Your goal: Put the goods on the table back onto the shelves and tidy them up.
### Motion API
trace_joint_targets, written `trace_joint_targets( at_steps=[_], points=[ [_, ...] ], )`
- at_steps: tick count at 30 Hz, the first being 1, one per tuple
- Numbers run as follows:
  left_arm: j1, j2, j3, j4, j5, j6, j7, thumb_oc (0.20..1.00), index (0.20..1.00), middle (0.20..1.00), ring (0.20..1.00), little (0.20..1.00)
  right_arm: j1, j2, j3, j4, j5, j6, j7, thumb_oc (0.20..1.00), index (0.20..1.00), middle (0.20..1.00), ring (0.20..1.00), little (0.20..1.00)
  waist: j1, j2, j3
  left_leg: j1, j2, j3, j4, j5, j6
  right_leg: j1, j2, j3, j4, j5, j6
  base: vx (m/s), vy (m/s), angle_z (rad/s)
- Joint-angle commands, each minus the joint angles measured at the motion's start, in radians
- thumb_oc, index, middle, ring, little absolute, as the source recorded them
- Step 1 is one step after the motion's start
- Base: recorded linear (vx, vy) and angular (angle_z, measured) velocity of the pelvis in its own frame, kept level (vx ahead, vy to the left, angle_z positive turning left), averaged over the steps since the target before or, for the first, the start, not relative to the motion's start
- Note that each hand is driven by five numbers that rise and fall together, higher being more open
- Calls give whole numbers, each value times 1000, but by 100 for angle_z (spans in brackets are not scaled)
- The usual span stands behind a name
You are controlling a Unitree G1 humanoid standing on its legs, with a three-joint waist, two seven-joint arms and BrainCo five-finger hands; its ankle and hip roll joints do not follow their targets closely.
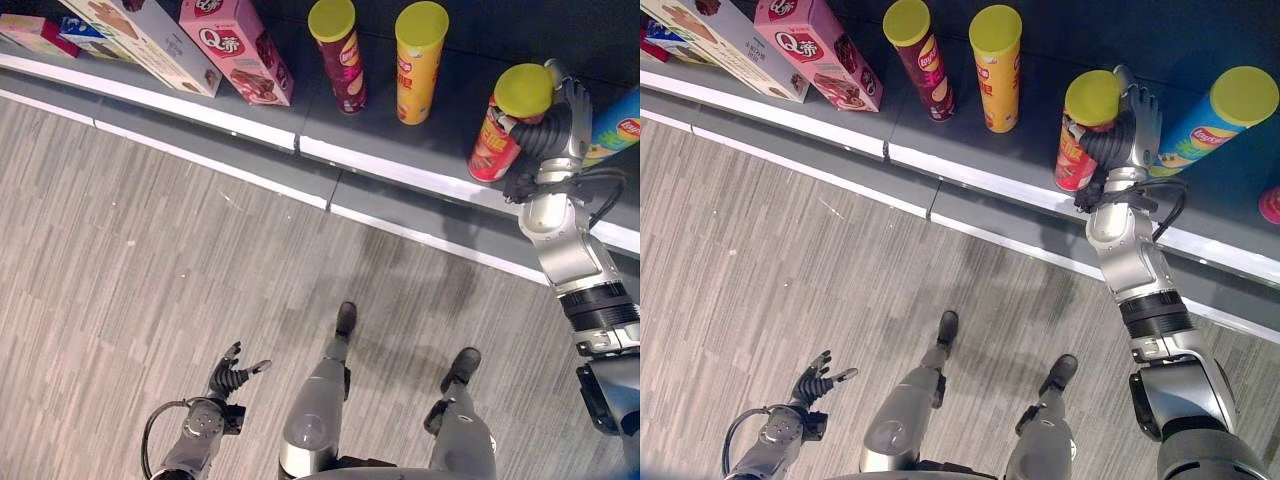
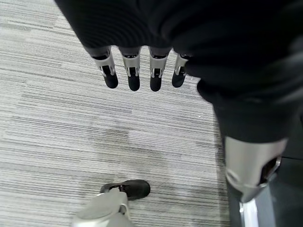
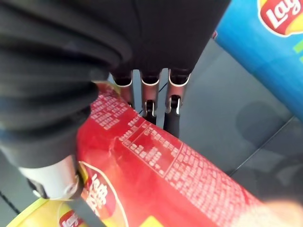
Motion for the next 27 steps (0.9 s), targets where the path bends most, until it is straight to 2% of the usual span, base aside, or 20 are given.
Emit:
trace_joint_targets(
  at_steps=[1,15,27],
  points=[
    [-32,29,-50,-3,-36,-18,28,1000,1000,1000,1000,1000,-78,-27,-14,11,34,-31,-61,200,200,200,200,200,45,10,-5,9,-21,23,-51,-16,-3,-79,-45,54,149,-59,24,0,0,0],
    [-48,32,-75,-18,-51,-29,39,1000,1000,1000,1000,1000,-142,-43,-26,101,77,-28,-129,200,200,200,200,200,61,24,-3,-8,-37,5,-49,-13,-2,-72,-52,33,134,-55,31,4,-1,2],
    [-53,30,-87,-18,-49,-28,42,1000,1000,1000,1000,1000,-131,-44,-19,143,109,-29,-129,200,200,200,200,200,62,26,-7,-9,-42,-4,-51,-14,-1,-65,-53,27,131,-57,32,5,0,4]
  ],
)
